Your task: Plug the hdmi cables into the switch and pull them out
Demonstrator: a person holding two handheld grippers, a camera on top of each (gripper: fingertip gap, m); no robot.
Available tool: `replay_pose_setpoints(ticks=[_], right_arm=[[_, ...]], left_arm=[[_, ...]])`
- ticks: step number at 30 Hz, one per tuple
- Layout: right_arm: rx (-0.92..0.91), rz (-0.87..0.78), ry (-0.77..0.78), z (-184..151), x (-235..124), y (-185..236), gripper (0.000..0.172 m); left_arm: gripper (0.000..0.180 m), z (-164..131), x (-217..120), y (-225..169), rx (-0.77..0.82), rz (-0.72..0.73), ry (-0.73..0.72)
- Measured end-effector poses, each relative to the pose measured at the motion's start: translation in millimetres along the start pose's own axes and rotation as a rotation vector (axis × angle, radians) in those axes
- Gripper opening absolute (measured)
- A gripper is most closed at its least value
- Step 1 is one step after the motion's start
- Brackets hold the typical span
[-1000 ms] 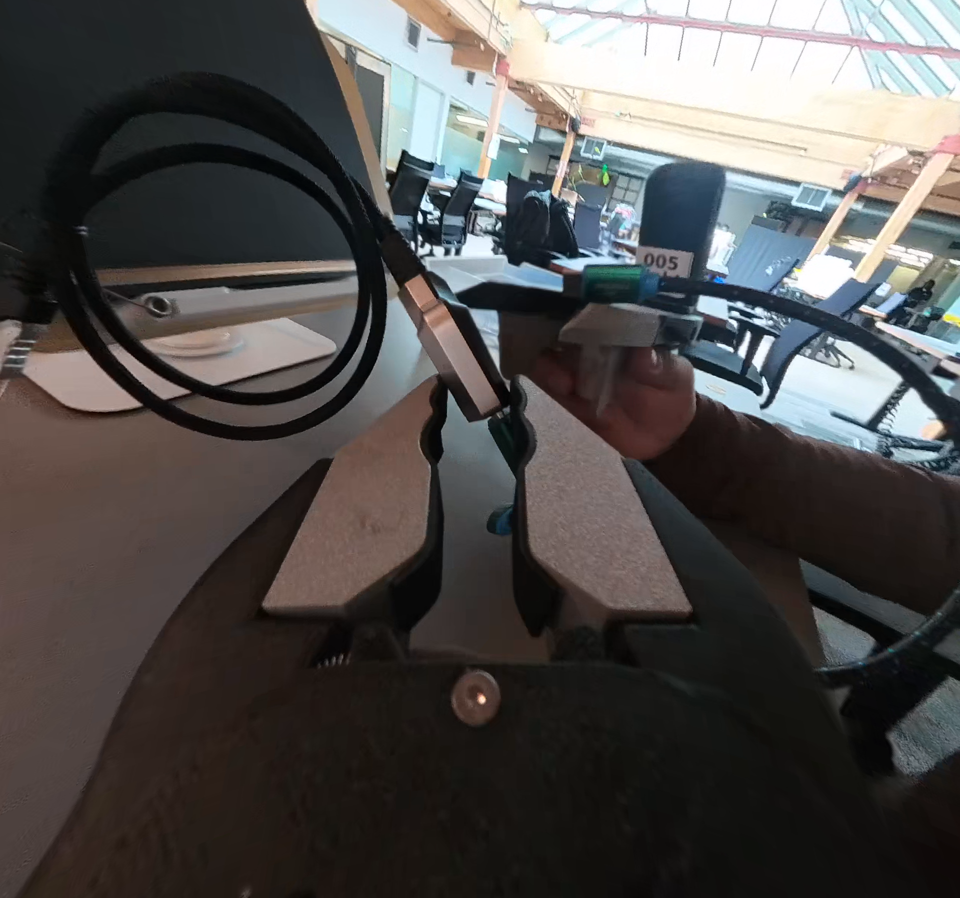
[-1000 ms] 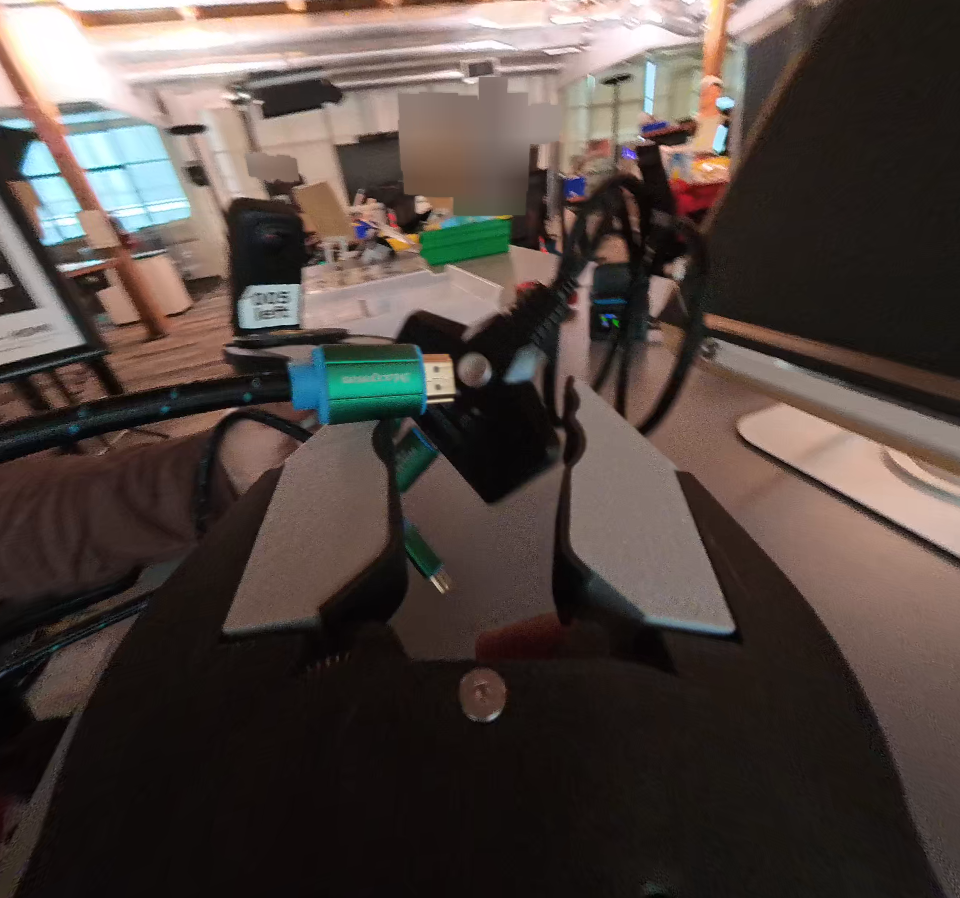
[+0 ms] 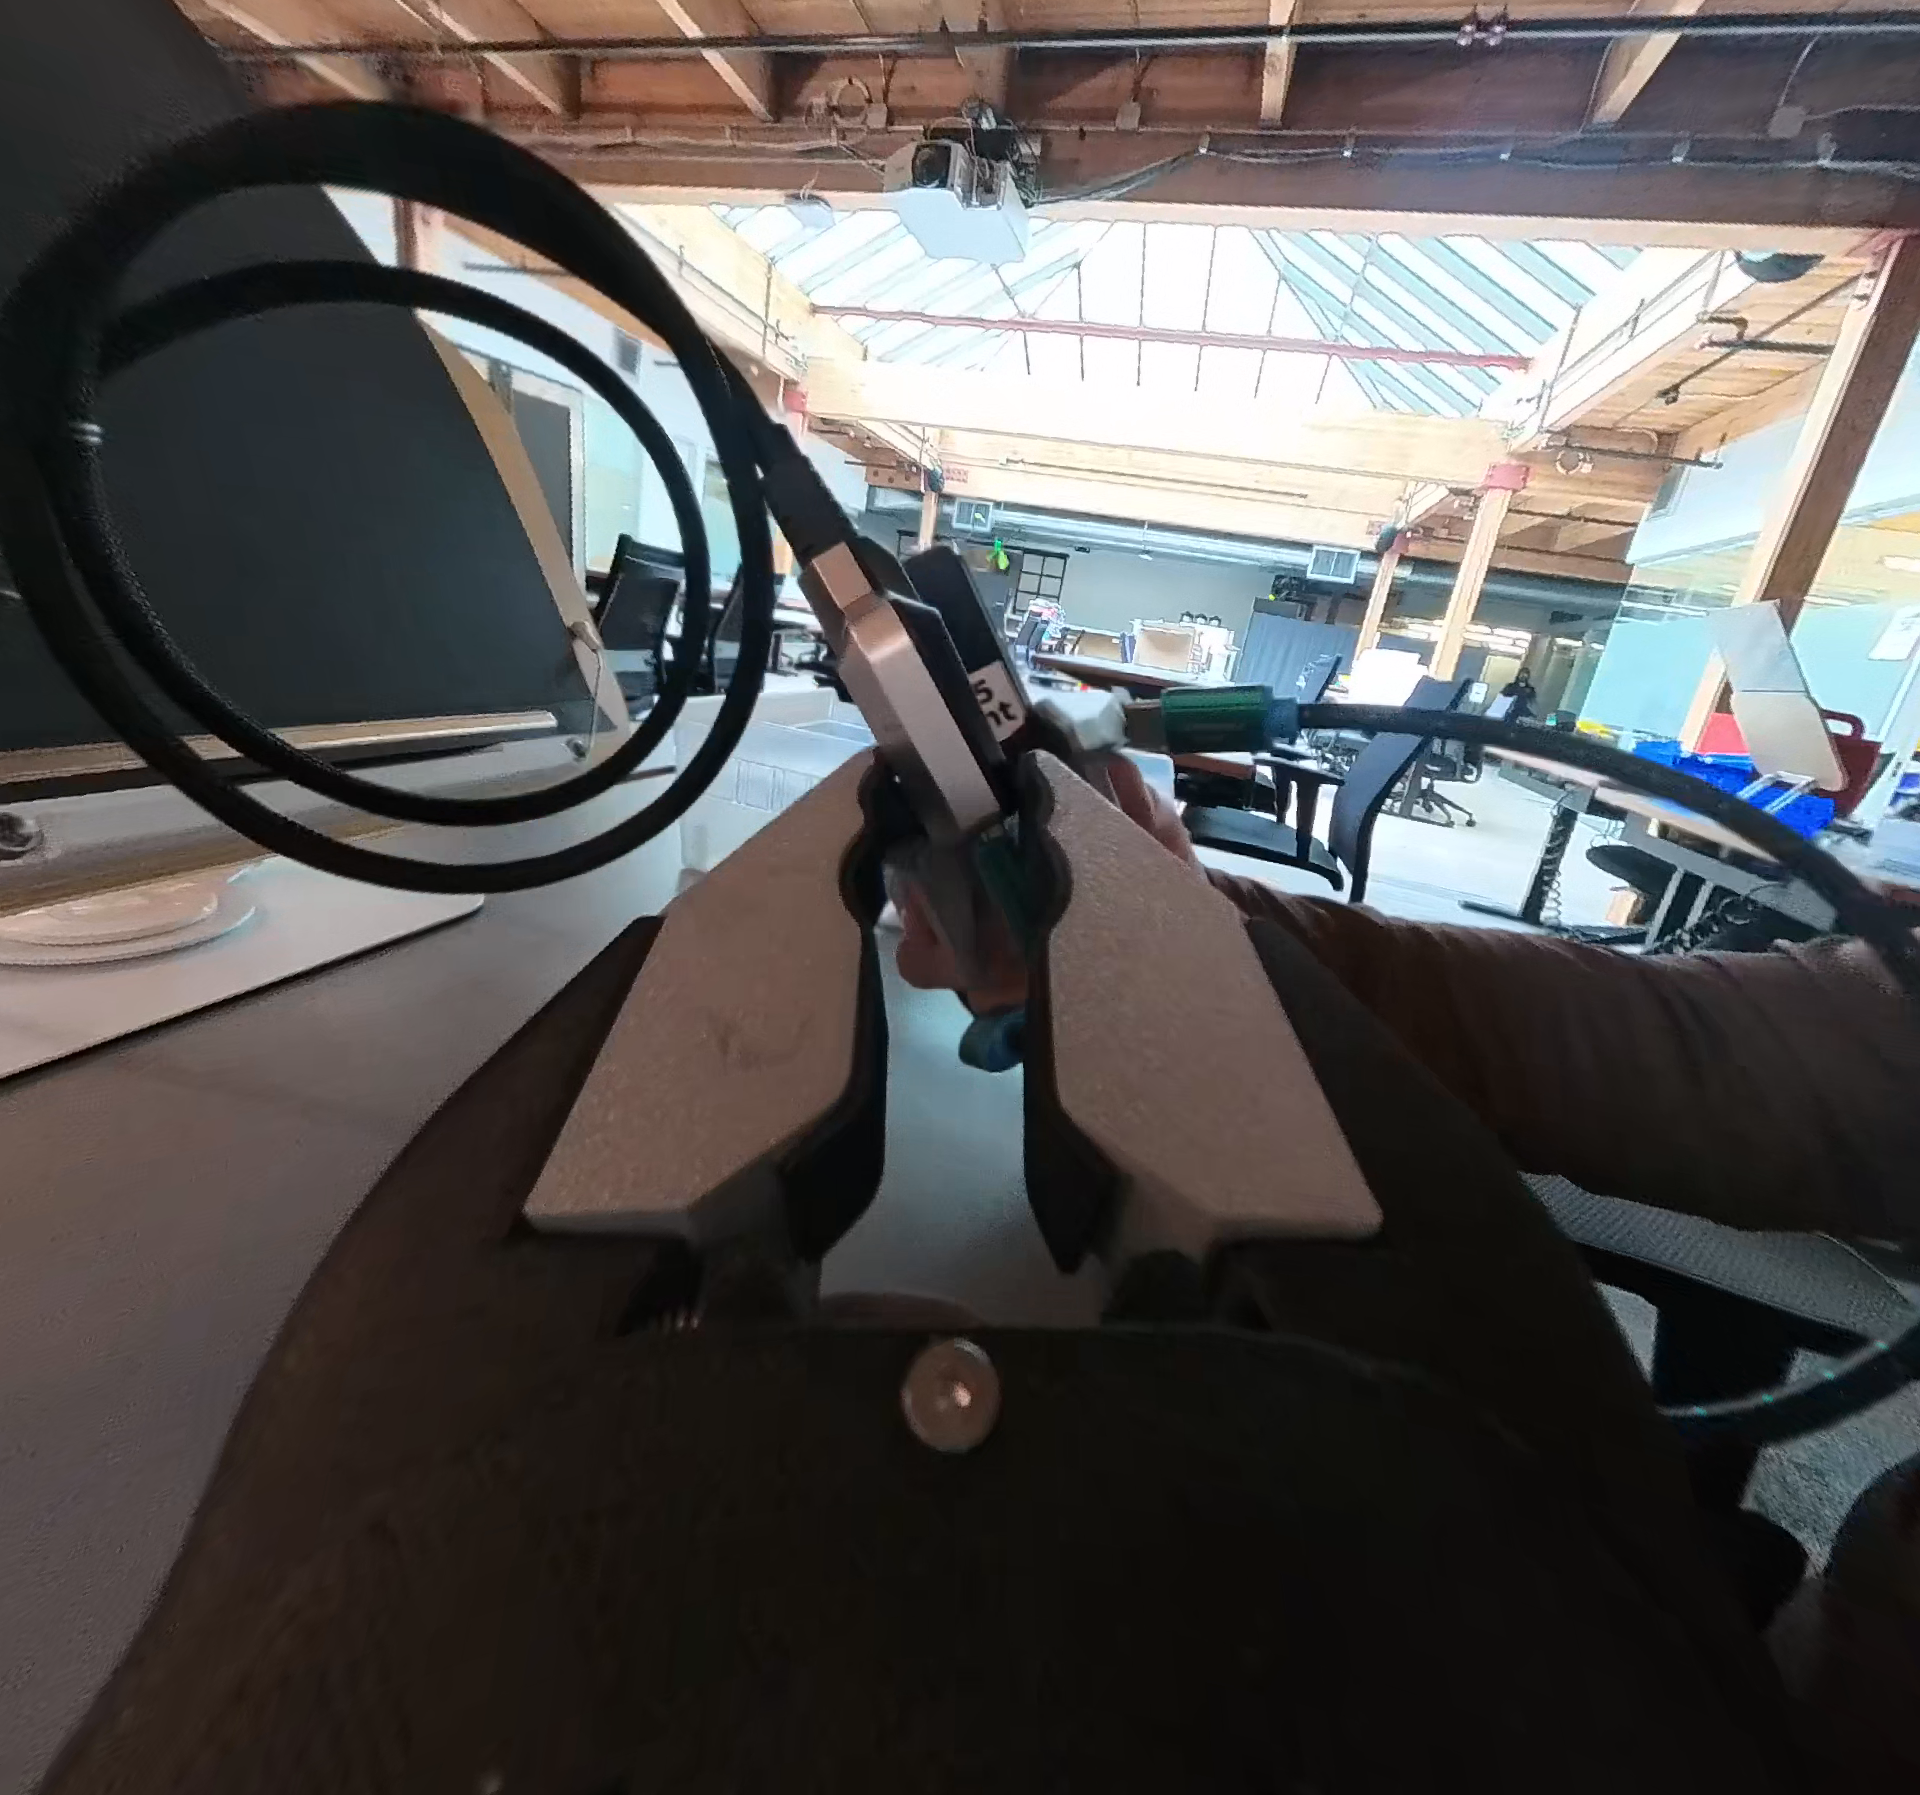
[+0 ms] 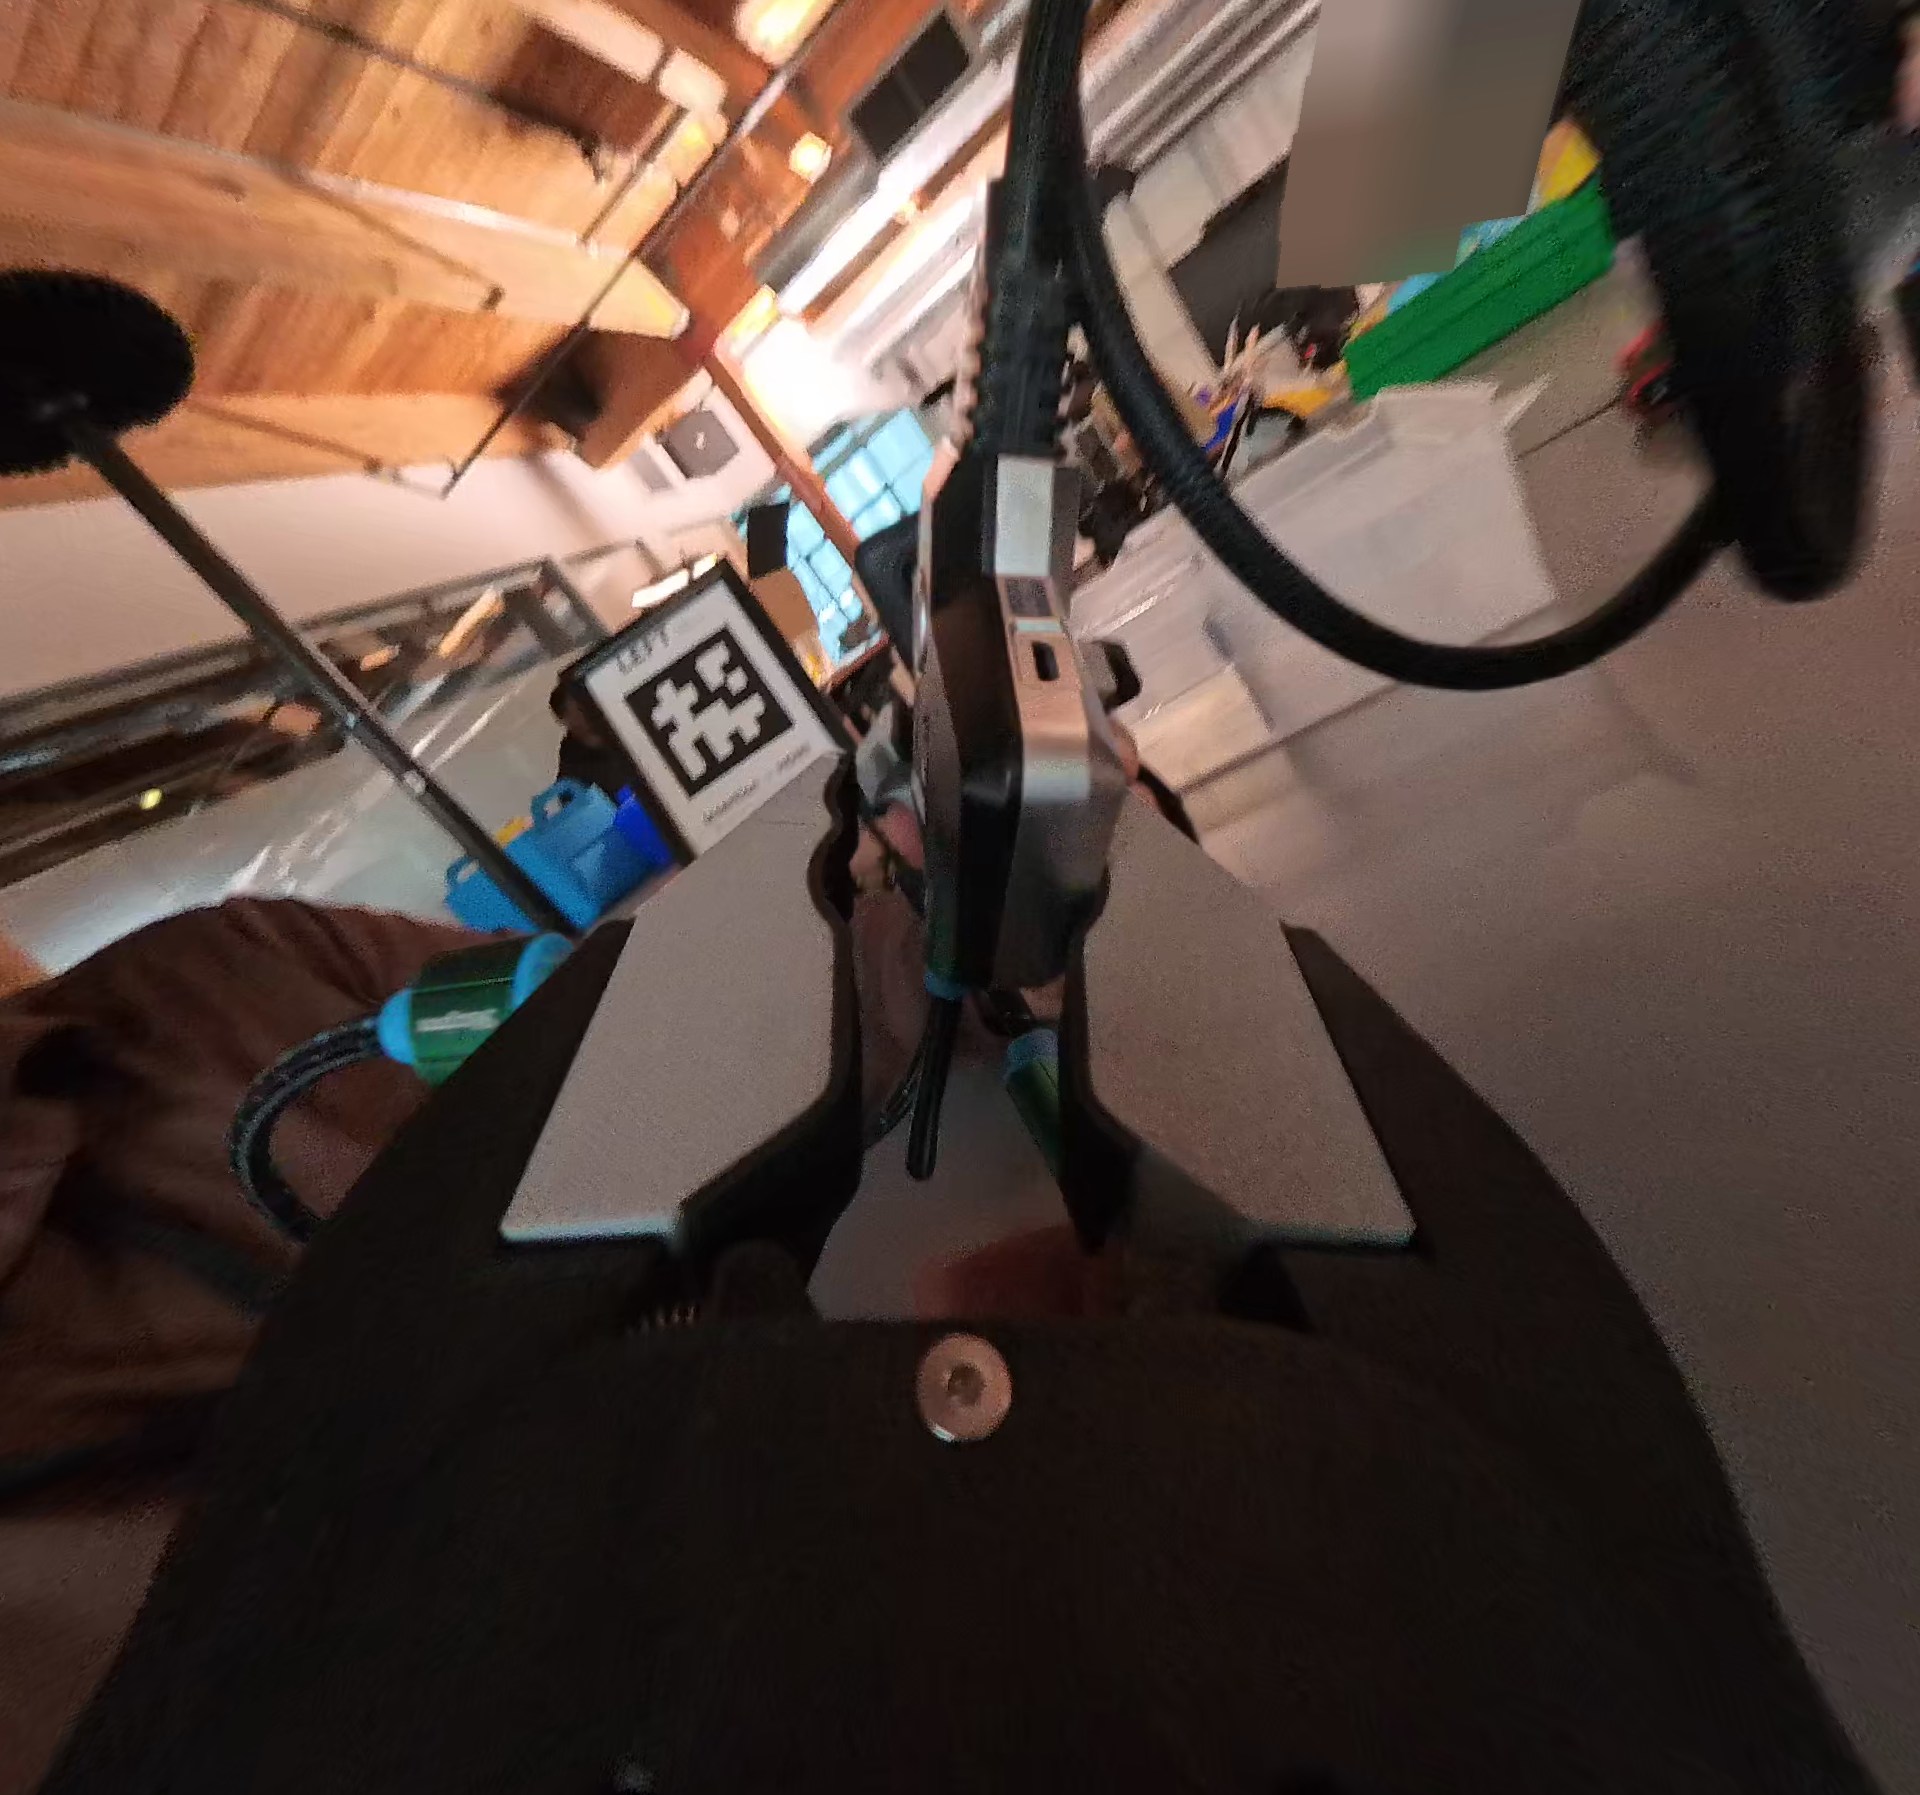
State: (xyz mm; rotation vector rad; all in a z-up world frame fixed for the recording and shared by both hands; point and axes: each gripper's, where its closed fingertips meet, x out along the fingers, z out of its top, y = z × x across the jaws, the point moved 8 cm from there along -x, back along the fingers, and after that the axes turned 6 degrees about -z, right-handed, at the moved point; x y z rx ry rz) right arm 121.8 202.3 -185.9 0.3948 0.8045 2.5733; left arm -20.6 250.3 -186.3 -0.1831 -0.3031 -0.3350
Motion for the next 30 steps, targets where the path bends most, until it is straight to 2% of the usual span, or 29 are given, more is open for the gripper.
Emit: replay_pose_setpoints(ticks=[1, 6, 9, 12, 16, 19, 21, 23, 25, 28, 30], right_arm=[[-0.014, -0.004, 0.036, -3.9, 4.4, 0.2, 0.035], [-0.16, 0.01, 0.012, -2.1, 7.5, 11.1, 0.02], [-0.213, -0.022, -0.011, 2.1, 3.2, 12.2, 0.023], [-0.188, -0.022, -0.04, 7.1, -4.2, 9.5, 0.021], [-0.293, -0.082, -0.007, 8.4, -7.0, 12.1, 0.021], [-0.38, -0.196, -0.044, 17.0, -11.6, 16.1, 0.021], [-0.533, -0.354, -0.04, 23.2, -17.4, 22.1, 0.021], [-0.721, -0.489, -0.027, 26.6, -20.4, 34.0, 0.021], [-0.928, -0.631, -0.014, 28.1, -19.5, 47.2, 0.02], [-1.271, -0.831, 0.075, 23.2, -14.1, 62.7, 0.021], [-1.387, -0.899, 0.159, 18.2, -9.7, 64.5, 0.021]], left_arm=[[0.022, -0.6, 1.2, -1.8, 0.003, -0.008, 0.001], [0.023, 4.8, -0.5, -5.4, -0.019, -0.031, -0.004], [0.023, 6.8, 0.4, -7.1, -0.011, -0.021, 0.005], [0.025, 4.8, 2.6, -8.9, 0.023, 0.014, 0.058], [0.026, 4.7, 0.7, -9.4, 0.081, 0.07, 0.139], [0.024, 18.0, -12.8, -6.5, 0.175, 0.191, 0.09], [0.022, 30.0, -24.9, -6.2, 0.206, 0.255, 0.021], [0.02, 37.0, -30.7, -5.8, 0.179, 0.261, 0.031], [0.029, 43.7, -26.9, -8.0, 0.197, 0.256, 0.122], [0.043, 67.4, -12.0, -29.4, 0.377, 0.264, 0.303], [0.035, 85.3, 3.4, -52.4, 0.458, 0.211, 0.409]])
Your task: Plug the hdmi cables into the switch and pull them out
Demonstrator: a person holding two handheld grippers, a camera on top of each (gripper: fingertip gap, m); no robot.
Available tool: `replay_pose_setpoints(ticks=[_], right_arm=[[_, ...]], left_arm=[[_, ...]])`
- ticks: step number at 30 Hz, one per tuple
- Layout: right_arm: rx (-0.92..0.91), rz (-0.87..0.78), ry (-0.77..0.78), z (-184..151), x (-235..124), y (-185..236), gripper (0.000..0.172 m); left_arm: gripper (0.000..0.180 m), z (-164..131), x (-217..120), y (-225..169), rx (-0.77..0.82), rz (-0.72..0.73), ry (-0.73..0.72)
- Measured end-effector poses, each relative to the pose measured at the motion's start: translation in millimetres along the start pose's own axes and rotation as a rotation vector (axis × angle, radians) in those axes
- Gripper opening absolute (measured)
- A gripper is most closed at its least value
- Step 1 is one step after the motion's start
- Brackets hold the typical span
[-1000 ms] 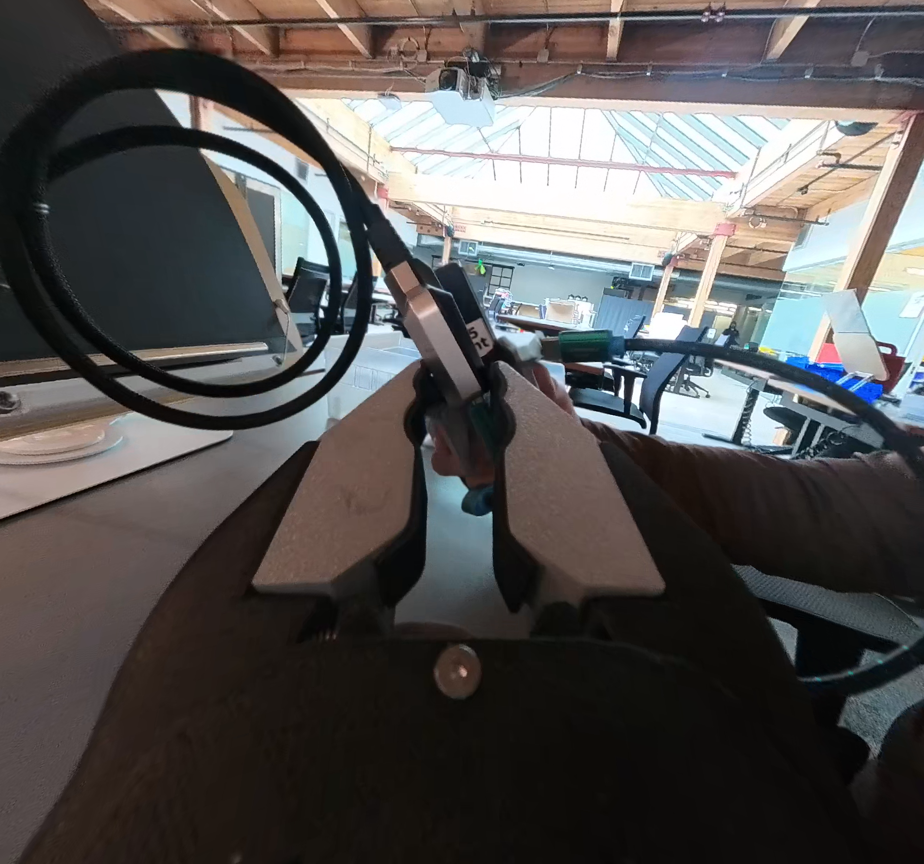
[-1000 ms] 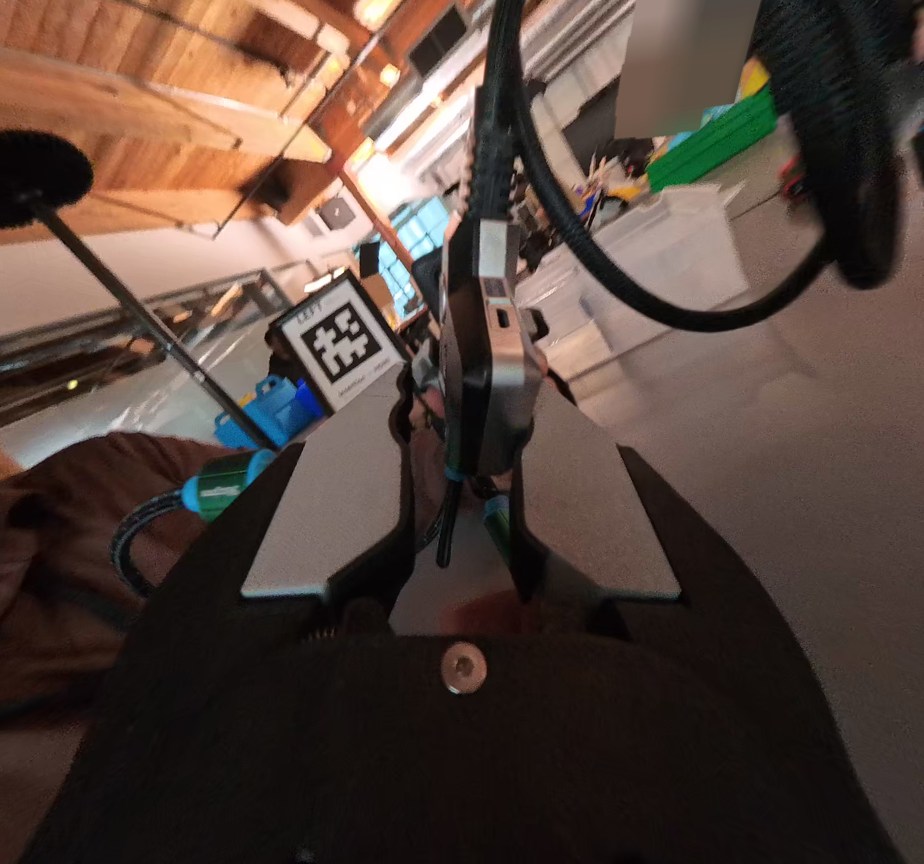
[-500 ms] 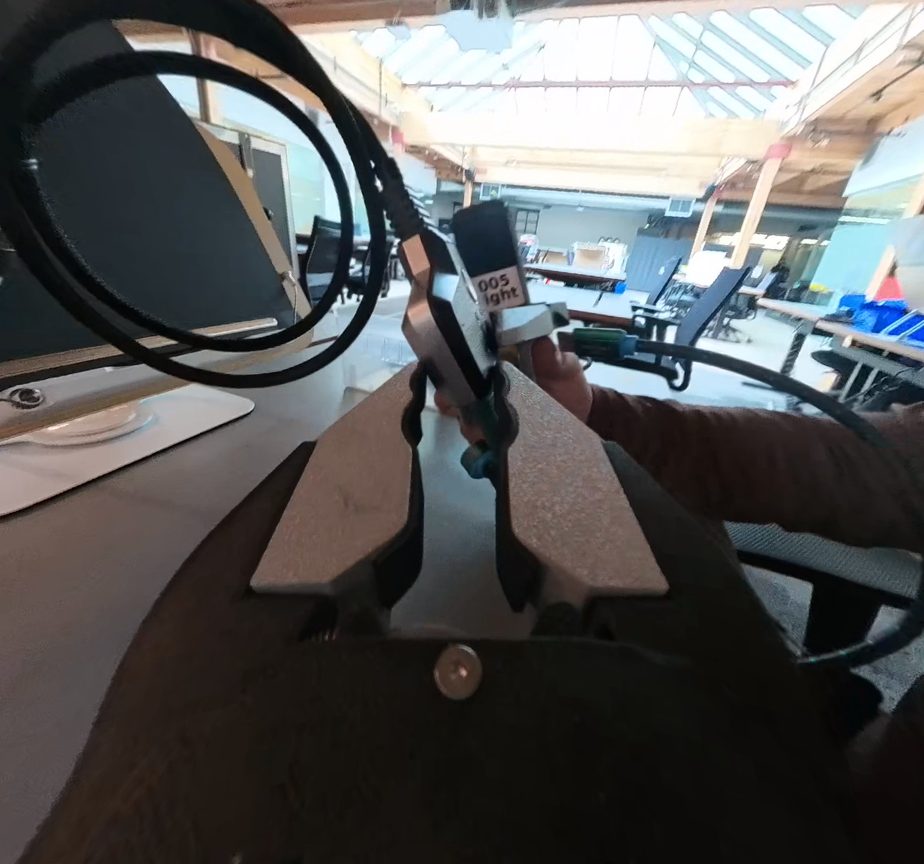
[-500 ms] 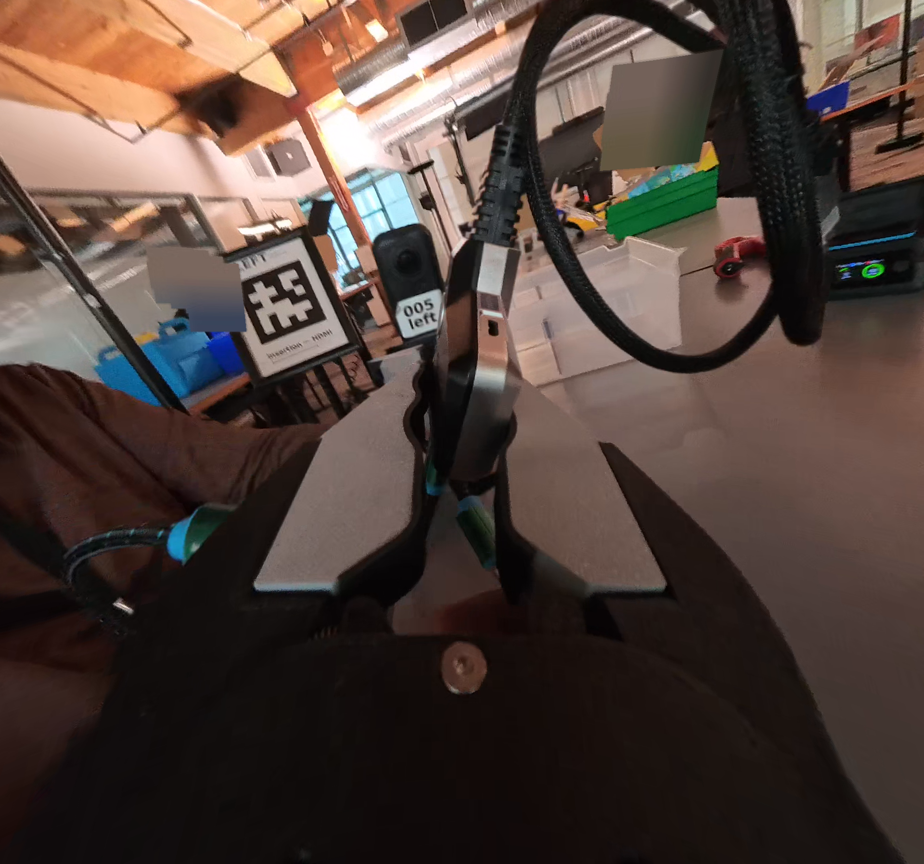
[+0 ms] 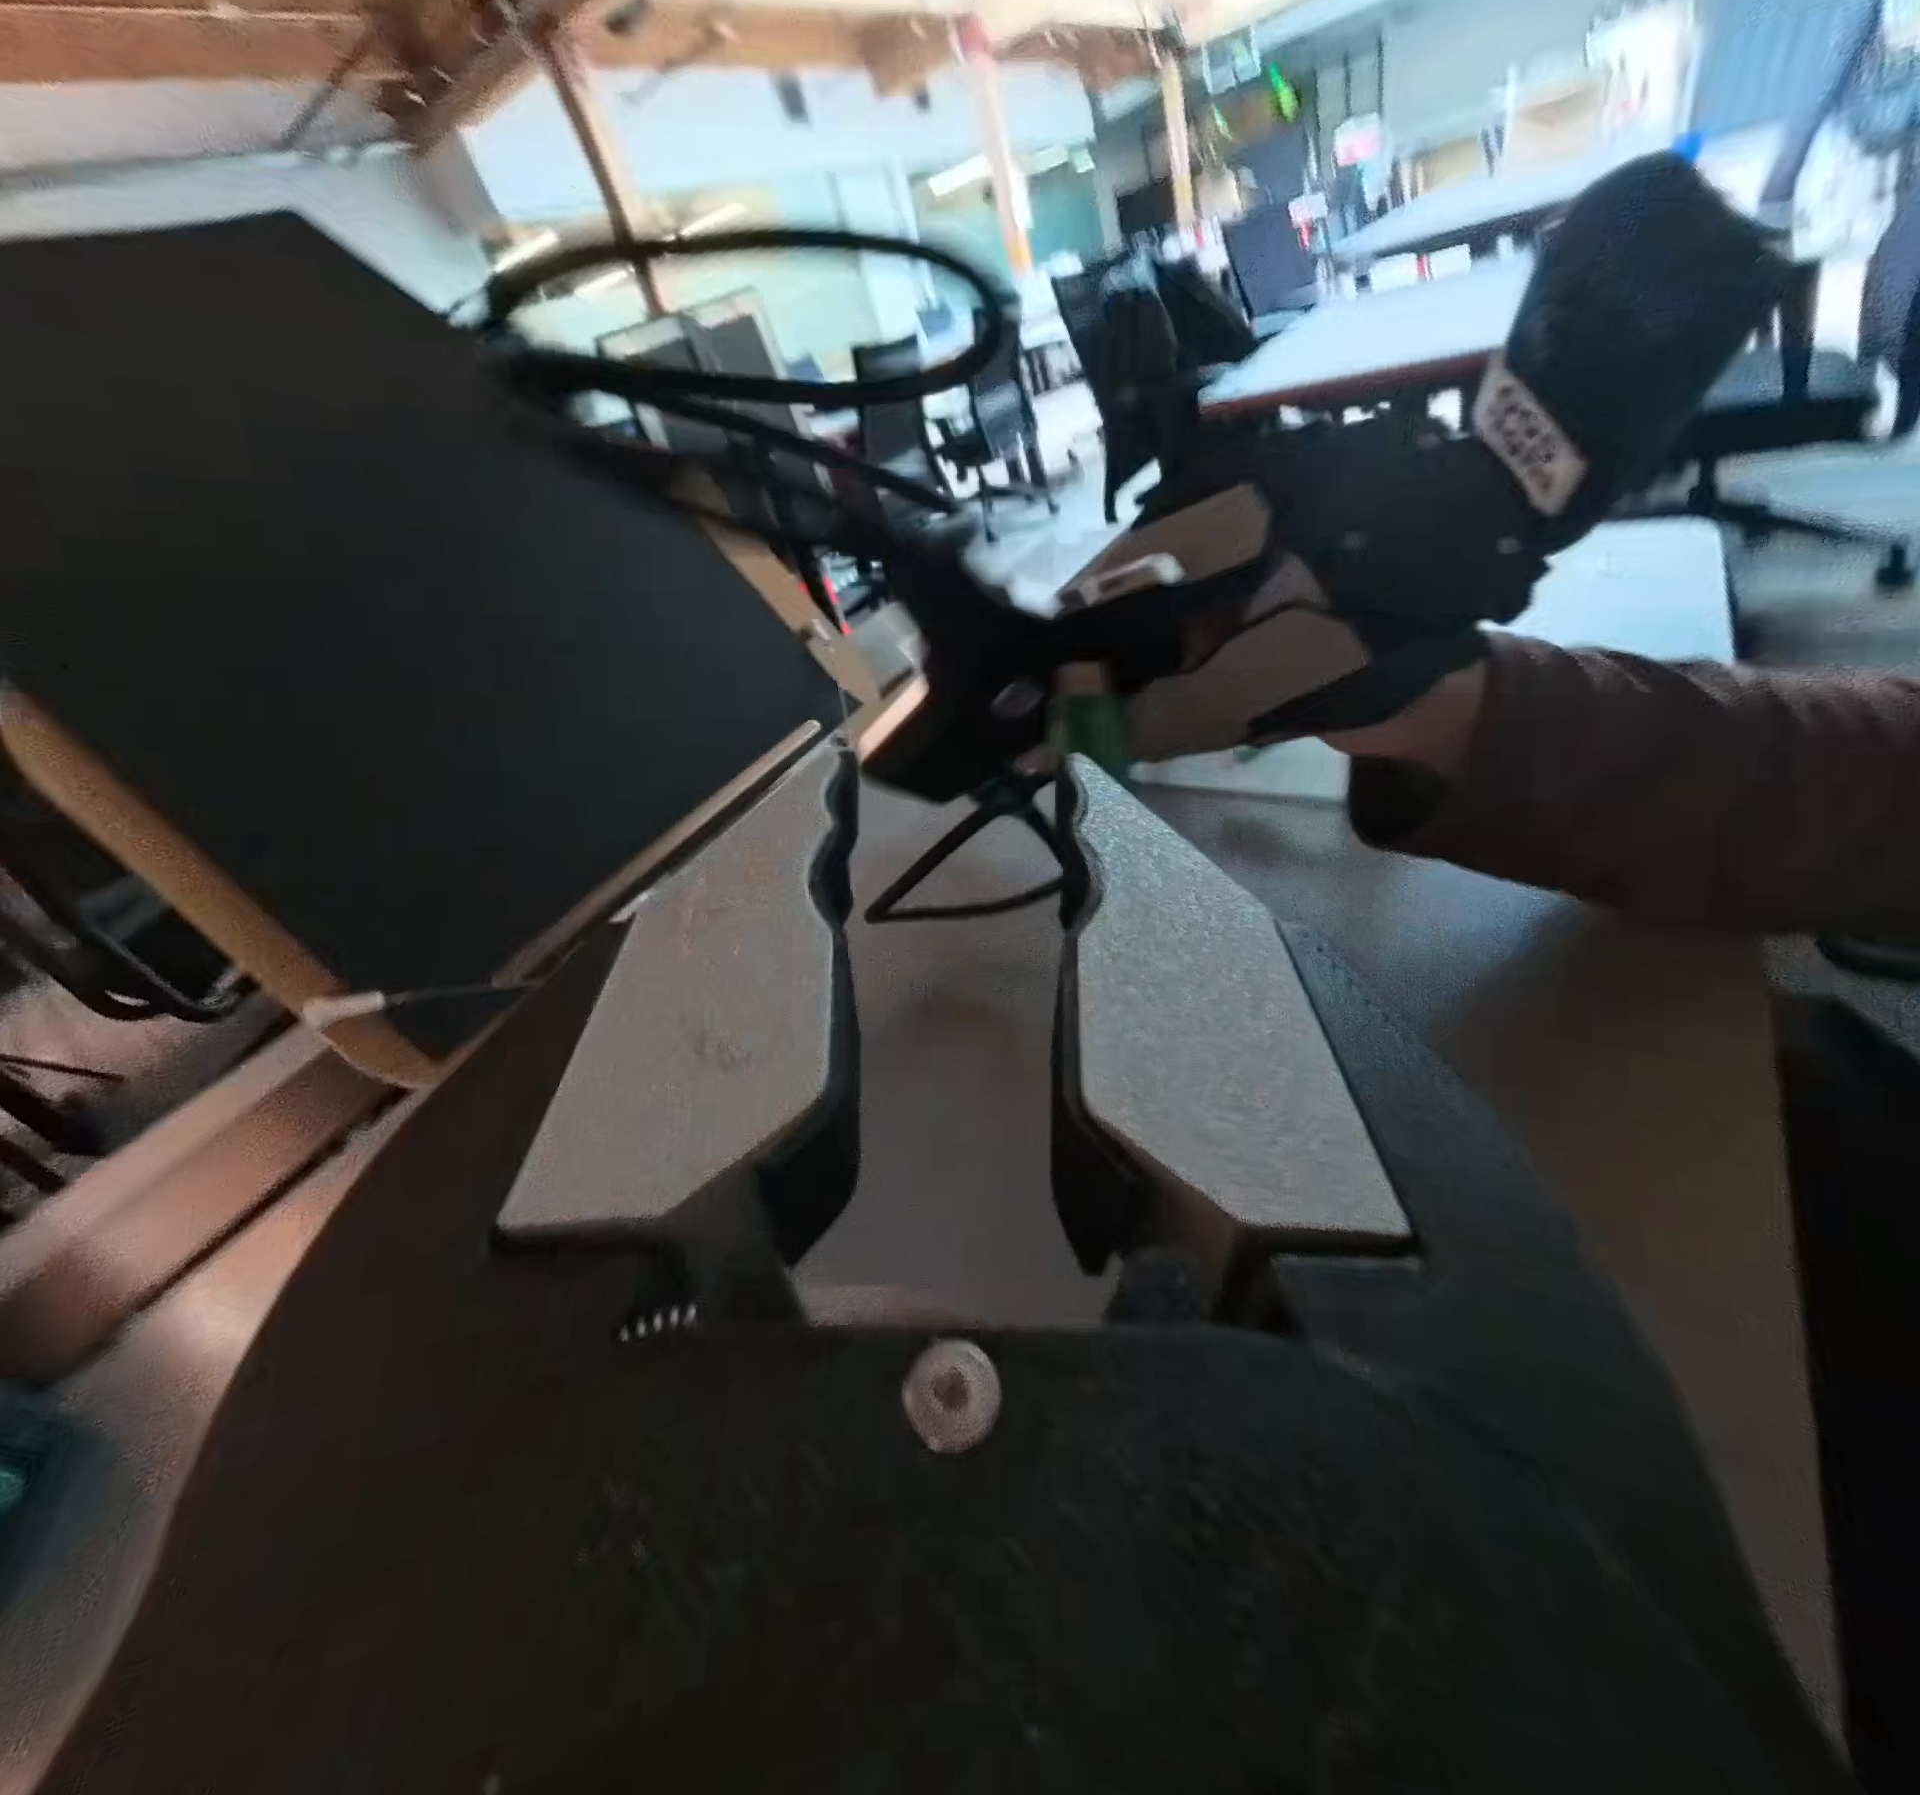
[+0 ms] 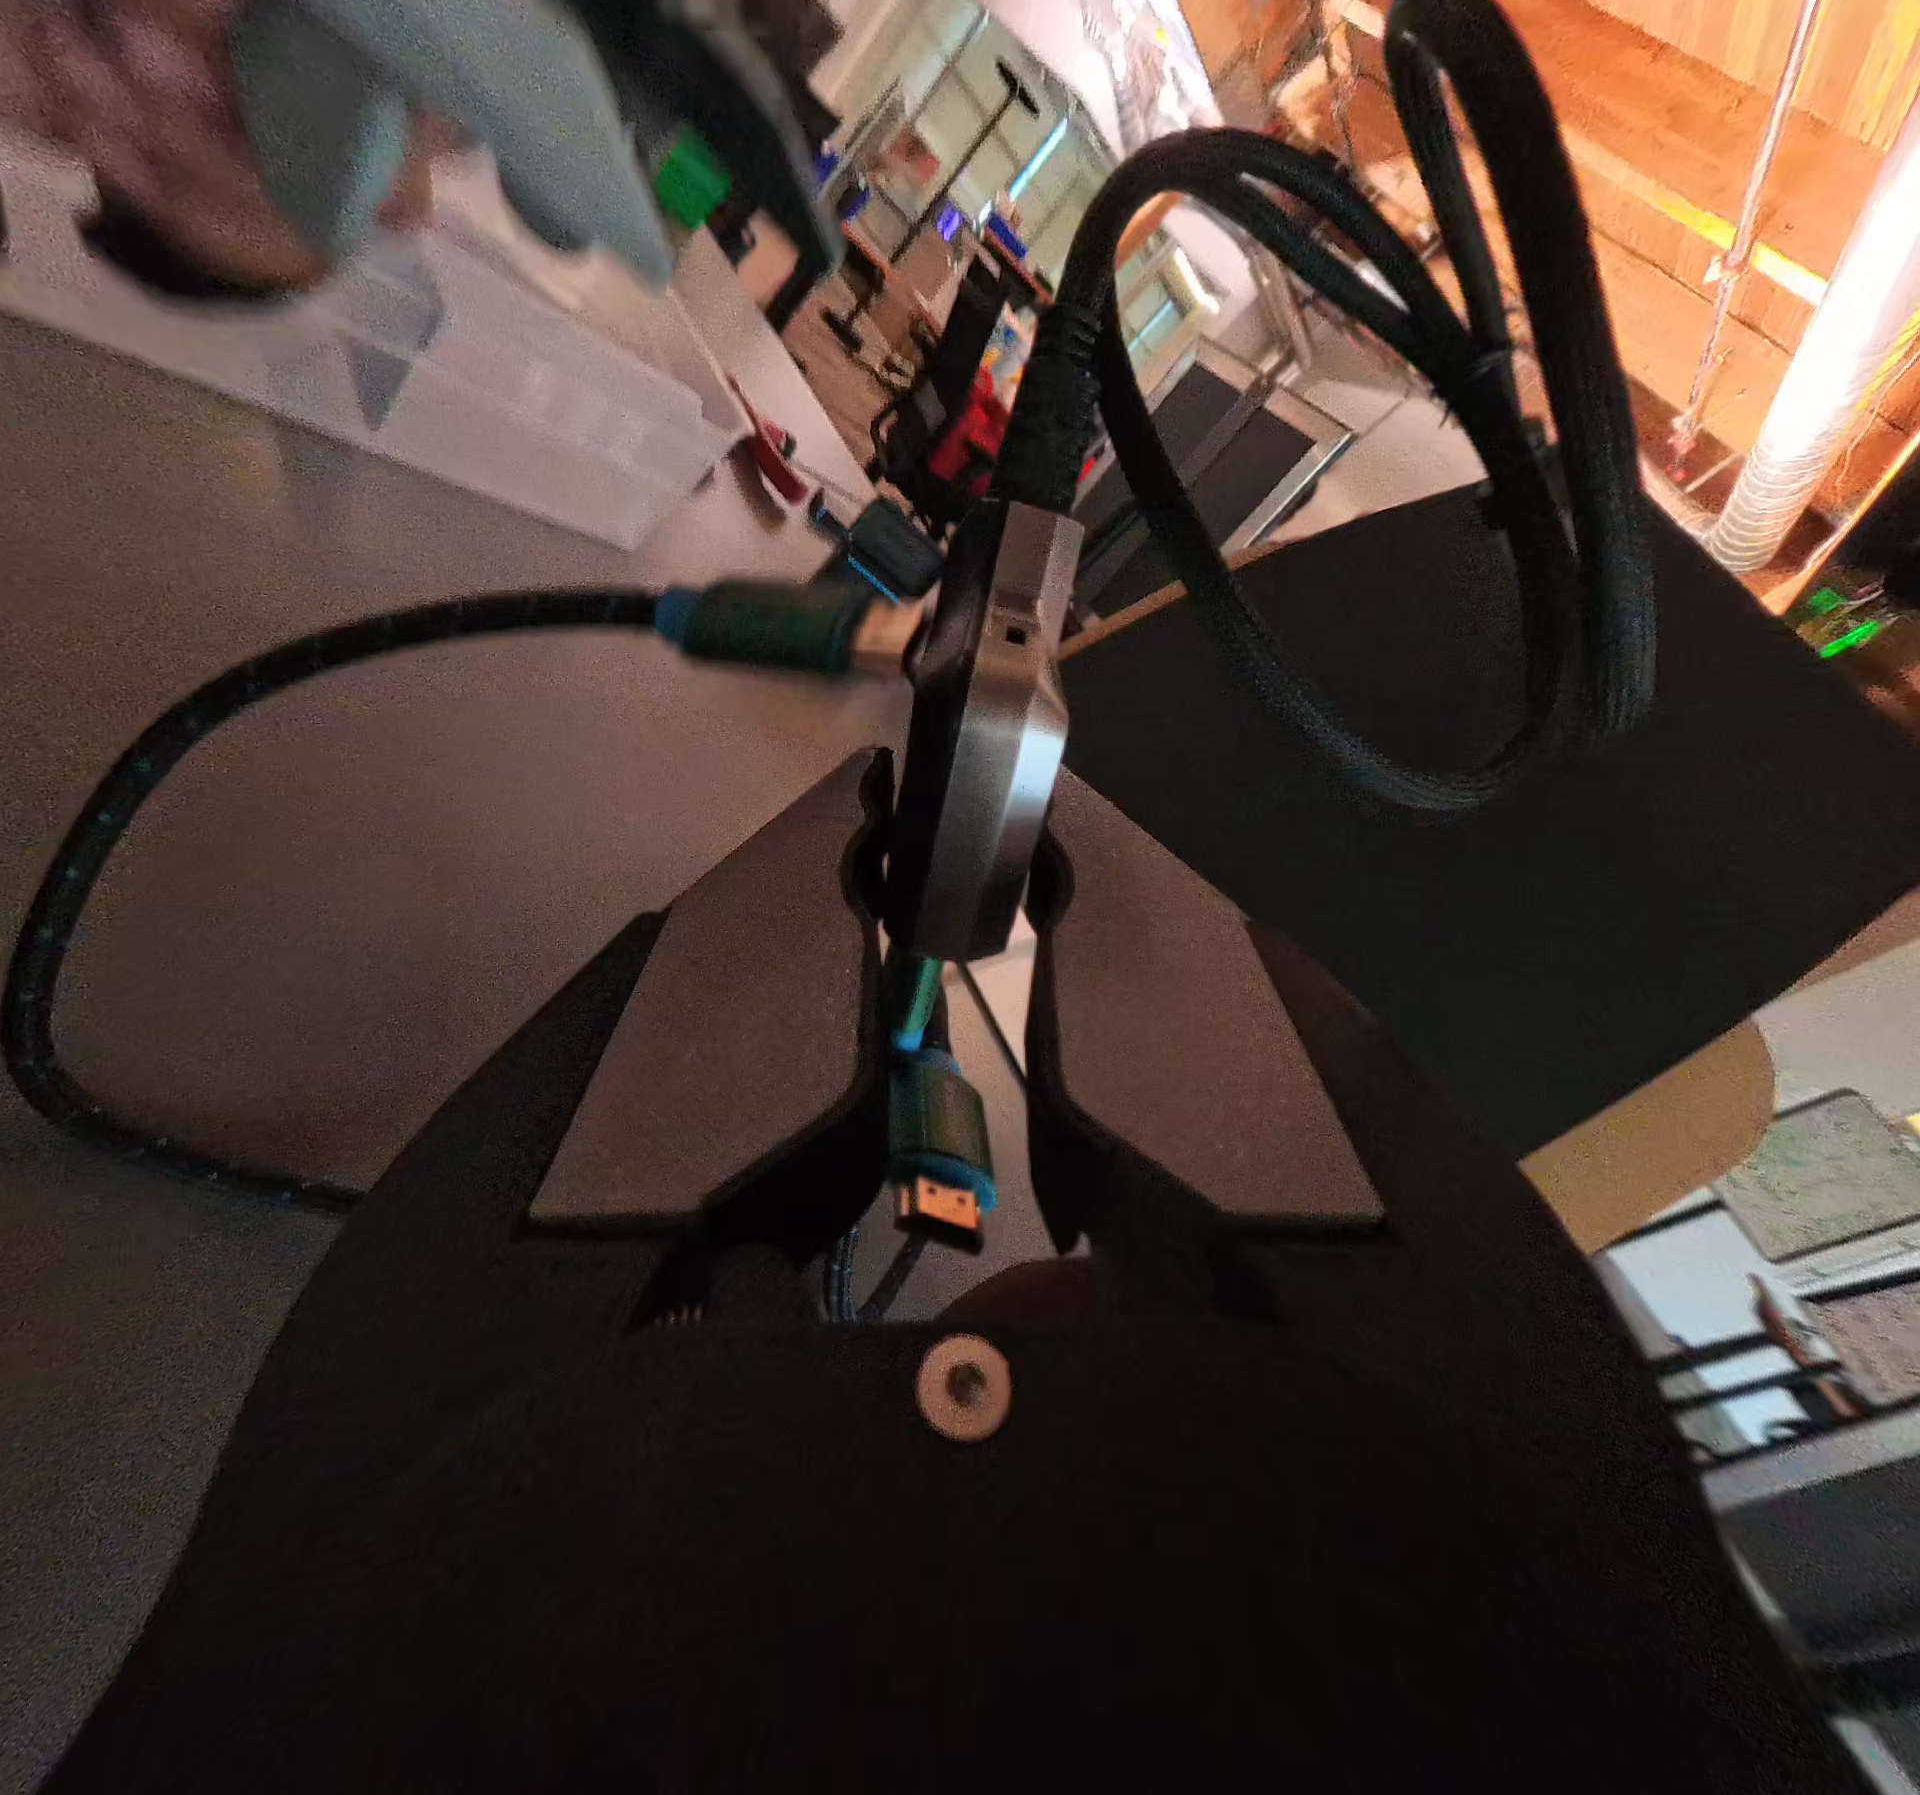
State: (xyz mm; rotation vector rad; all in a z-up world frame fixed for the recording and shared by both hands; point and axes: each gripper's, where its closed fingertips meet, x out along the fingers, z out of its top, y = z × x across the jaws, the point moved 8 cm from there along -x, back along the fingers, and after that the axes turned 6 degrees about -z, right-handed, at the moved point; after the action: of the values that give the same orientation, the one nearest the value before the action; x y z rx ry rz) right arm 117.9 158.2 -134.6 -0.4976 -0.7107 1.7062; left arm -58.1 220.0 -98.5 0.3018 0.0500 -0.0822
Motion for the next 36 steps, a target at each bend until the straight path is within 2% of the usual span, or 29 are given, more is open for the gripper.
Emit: replay_pose_setpoints(ticks=[2, 4, 9, 11, 13, 16, 17, 22, 24, 26, 28, 30, 33, 36], right_arm=[[-0.024, 0.021, 0.011, 1.7, 0.9, 4.9, 0.021], [-0.023, 0.072, 0.035, 0.0, 1.9, 8.1, 0.021], [-0.073, 0.192, 0.07, -6.0, 2.7, 21.7, 0.021], [-0.076, 0.285, 0.062, -5.6, 2.2, 30.7, 0.02], [-0.083, 0.352, 0.098, -7.1, 4.9, 39.0, 0.02], [-0.077, 0.379, 0.094, -6.0, 8.0, 47.1, 0.019], [-0.067, 0.396, 0.09, -5.6, 8.2, 49.1, 0.019], [-0.08, 0.466, 0.151, -19.3, 14.4, 60.2, 0.021], [-0.085, 0.36, 0.136, -18.8, 14.7, 51.8, 0.042], [-0.041, 0.248, 0.035, -12.5, 7.6, 35.9, 0.042], [0.053, 0.117, -0.107, -4.0, -3.5, 13.7, 0.024], [0.197, -0.026, -0.222, 1.3, -16.7, -11.8, 0.018], [0.514, 0.043, -0.252, 0.2, -25.8, -38.5, 0.042], [0.72, 0.095, -0.289, -4.4, -29.0, -55.0, 0.064]], left_arm=[[0.031, 20.9, 7.5, -13.9, 0.116, -0.029, 0.113], [0.031, 28.3, 21.6, -26.1, 0.254, -0.05, 0.254], [0.032, 17.4, 56.2, -32.0, 0.536, -0.052, 0.591], [0.034, 5.0, 62.8, -29.8, 0.538, -0.131, 0.711], [0.027, -9.9, 66.0, -29.4, 0.497, -0.221, 0.819], [0.023, -42.6, 69.9, -23.1, 0.479, -0.233, 0.927], [0.028, -54.6, 71.0, -22.2, 0.463, -0.235, 0.934], [0.021, -89.8, 67.2, -18.5, 0.318, -0.26, 0.772], [0.021, -101.5, 64.2, -12.0, 0.253, -0.214, 0.697], [0.021, -109.5, 58.9, -1.5, 0.184, -0.158, 0.603], [0.02, -112.4, 51.3, 8.7, 0.117, -0.124, 0.48], [0.02, -111.5, 41.9, 17.1, 0.055, -0.114, 0.353], [0.02, -107.9, 26.6, 22.9, -0.01, -0.166, 0.179], [0.02, -98.9, 9.4, 25.7, -0.072, -0.256, 0.02]])
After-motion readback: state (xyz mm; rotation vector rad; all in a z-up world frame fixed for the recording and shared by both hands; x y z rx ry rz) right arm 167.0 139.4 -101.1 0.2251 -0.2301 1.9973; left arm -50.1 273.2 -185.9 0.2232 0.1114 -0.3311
